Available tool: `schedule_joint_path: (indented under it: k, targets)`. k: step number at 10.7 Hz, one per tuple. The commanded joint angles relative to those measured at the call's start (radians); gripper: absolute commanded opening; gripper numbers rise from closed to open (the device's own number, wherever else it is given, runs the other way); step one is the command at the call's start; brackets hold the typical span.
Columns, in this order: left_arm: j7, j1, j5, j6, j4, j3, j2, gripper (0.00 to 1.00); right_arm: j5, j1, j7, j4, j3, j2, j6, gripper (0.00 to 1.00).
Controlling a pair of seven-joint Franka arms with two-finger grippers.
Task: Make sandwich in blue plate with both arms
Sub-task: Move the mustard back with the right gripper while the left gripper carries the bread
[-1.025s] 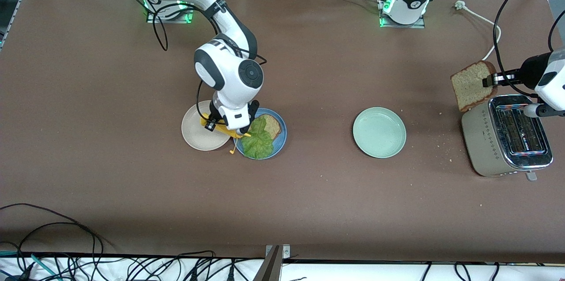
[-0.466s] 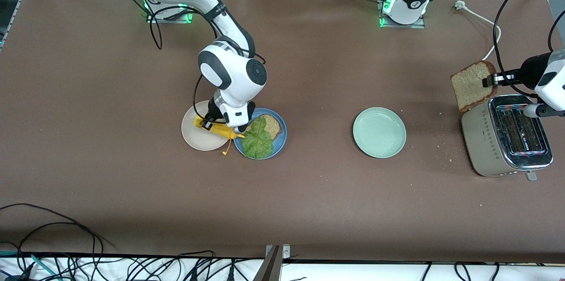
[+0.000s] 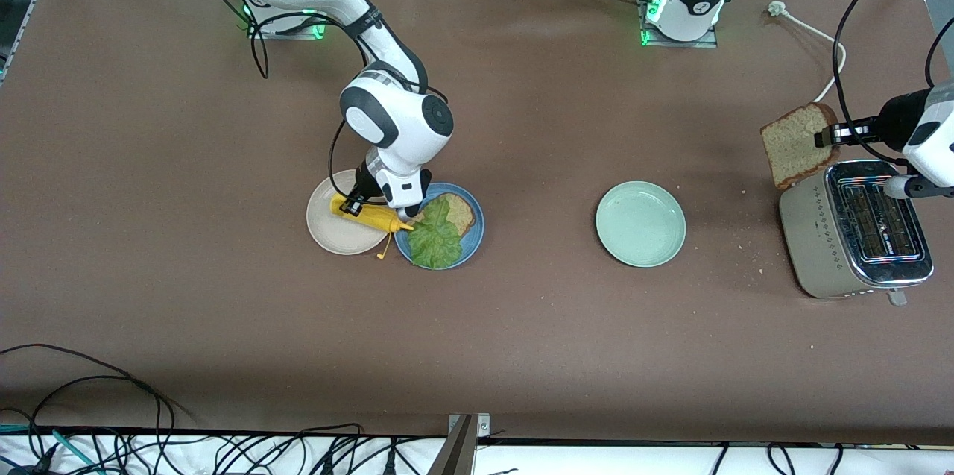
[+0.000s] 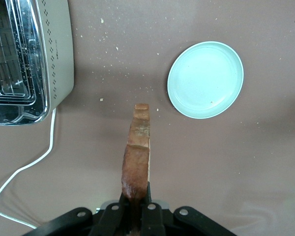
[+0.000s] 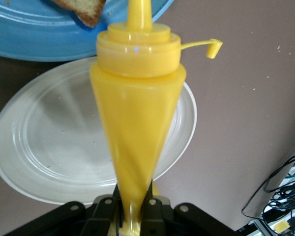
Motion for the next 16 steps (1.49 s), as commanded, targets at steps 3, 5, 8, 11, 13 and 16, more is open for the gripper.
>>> schedule_joint_path:
  k: [3, 5, 8, 11, 13, 16]
  targets:
    - [-0.009, 0.003, -0.025, 0.010, -0.017, 0.000, -0.007, 0.00, -0.035, 0.004, 0.021, -0.027, 0.007, -0.022, 0.009, 0.00]
    - [-0.009, 0.003, -0.025, 0.010, -0.019, 0.000, -0.007, 0.00, -0.035, 0.000, 0.019, -0.027, 0.007, -0.023, 0.009, 0.00]
    - [-0.009, 0.003, -0.025, 0.014, -0.022, 0.000, -0.006, 0.00, 0.102, -0.070, -0.077, -0.025, 0.039, -0.093, 0.035, 0.00]
    - [-0.009, 0.003, -0.025, 0.020, -0.030, 0.000, -0.006, 0.00, 0.325, -0.153, -0.259, -0.024, 0.044, -0.167, 0.039, 0.00]
    - [-0.009, -0.002, -0.025, 0.020, -0.030, 0.000, -0.006, 0.00, 0.416, -0.217, -0.362, -0.024, 0.067, -0.192, 0.039, 0.00]
    - [-0.017, -0.008, -0.028, 0.022, -0.030, -0.002, -0.006, 0.00, 0.563, -0.396, -0.558, -0.010, 0.150, -0.195, 0.039, 0.00]
